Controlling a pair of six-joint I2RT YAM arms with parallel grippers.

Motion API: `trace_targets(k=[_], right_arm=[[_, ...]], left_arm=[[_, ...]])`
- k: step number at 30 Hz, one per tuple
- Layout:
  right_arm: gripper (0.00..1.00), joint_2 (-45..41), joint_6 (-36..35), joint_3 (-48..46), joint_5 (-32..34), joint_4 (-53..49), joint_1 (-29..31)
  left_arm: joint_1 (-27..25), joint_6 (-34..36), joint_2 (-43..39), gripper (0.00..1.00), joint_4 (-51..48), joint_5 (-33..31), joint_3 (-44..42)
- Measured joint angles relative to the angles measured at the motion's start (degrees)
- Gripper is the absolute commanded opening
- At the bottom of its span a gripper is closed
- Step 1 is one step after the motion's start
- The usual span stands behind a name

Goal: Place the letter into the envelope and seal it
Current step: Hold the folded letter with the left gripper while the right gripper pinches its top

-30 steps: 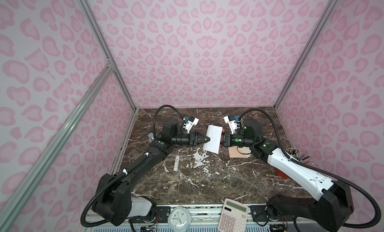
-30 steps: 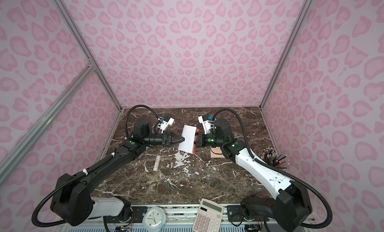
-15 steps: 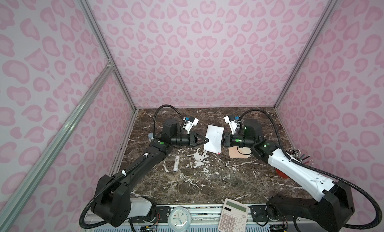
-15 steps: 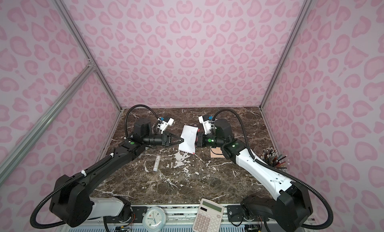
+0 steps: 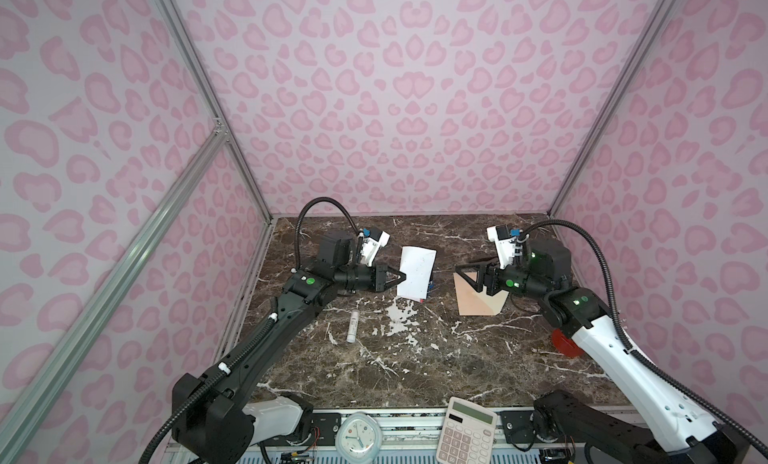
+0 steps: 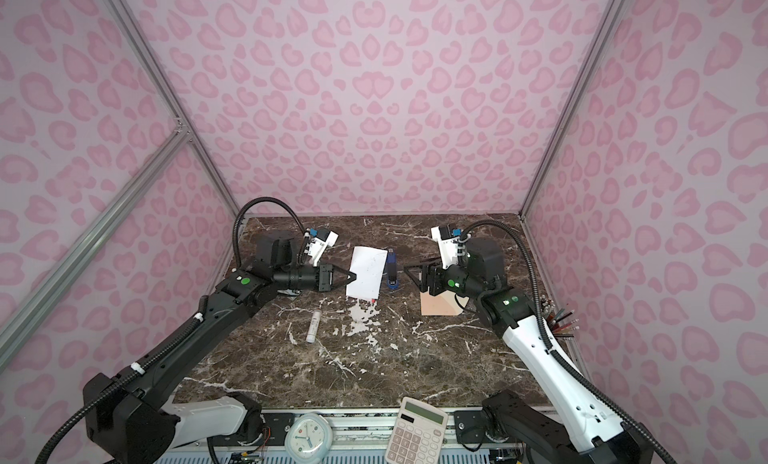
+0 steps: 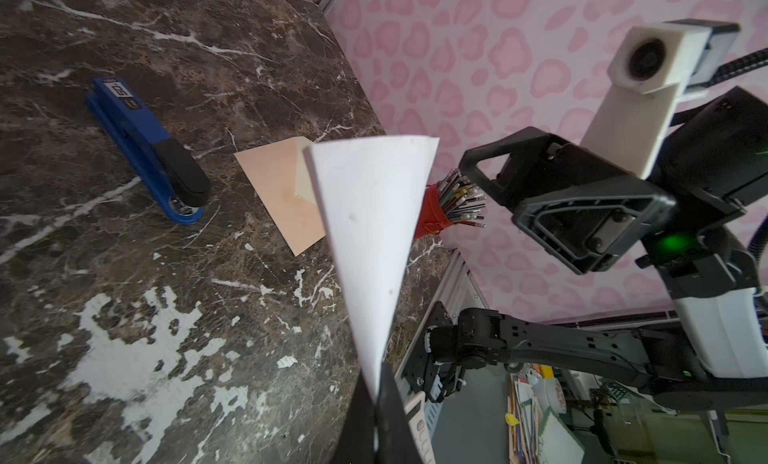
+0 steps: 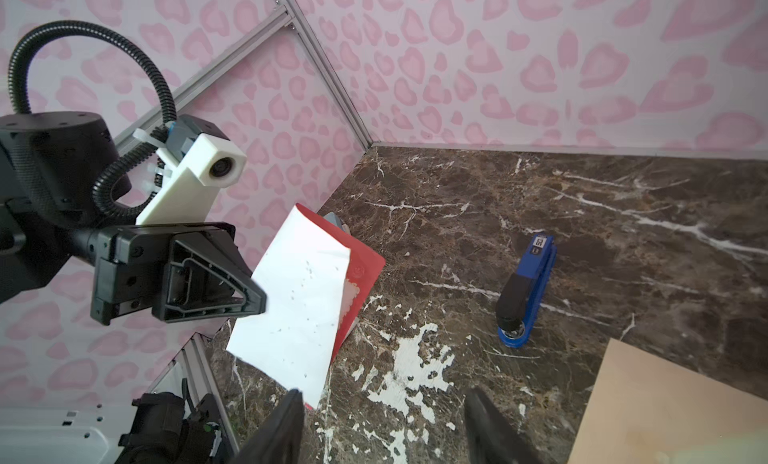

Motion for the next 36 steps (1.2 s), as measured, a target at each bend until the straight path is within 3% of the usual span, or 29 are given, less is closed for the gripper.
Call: trace_targets(k=[5, 13, 19, 28, 36], right_arm=[[0.66, 0.33, -8.00, 3.30, -1.60, -2.10, 0.09], [0.66, 9.25, -22.21, 16.87, -5.77, -13.53, 4.50], [0.65, 13.66, -29.07, 22.43, -7.89, -19.87, 6.80], [0.65, 18.84, -34.56, 26.29, -9.31, -23.71, 10.78], [0.65, 22.27, -36.85, 28.87, -9.35, -24.13, 14.88]], left_arm=[[-0.87, 6.40, -3.61, 0.04, -4.11, -5.60, -0.09], [-6.29, 19.61, -9.79, 0.04, -7.41, -15.43, -3.43], [-9.97, 29.66, -12.72, 0.04, -7.74, -22.08, -5.53], [-13.90, 39.74, -14.08, 0.04, -7.69, -26.95, -7.78], [-15.39, 44.44, -14.97, 0.04, -7.65, -28.30, -8.68]])
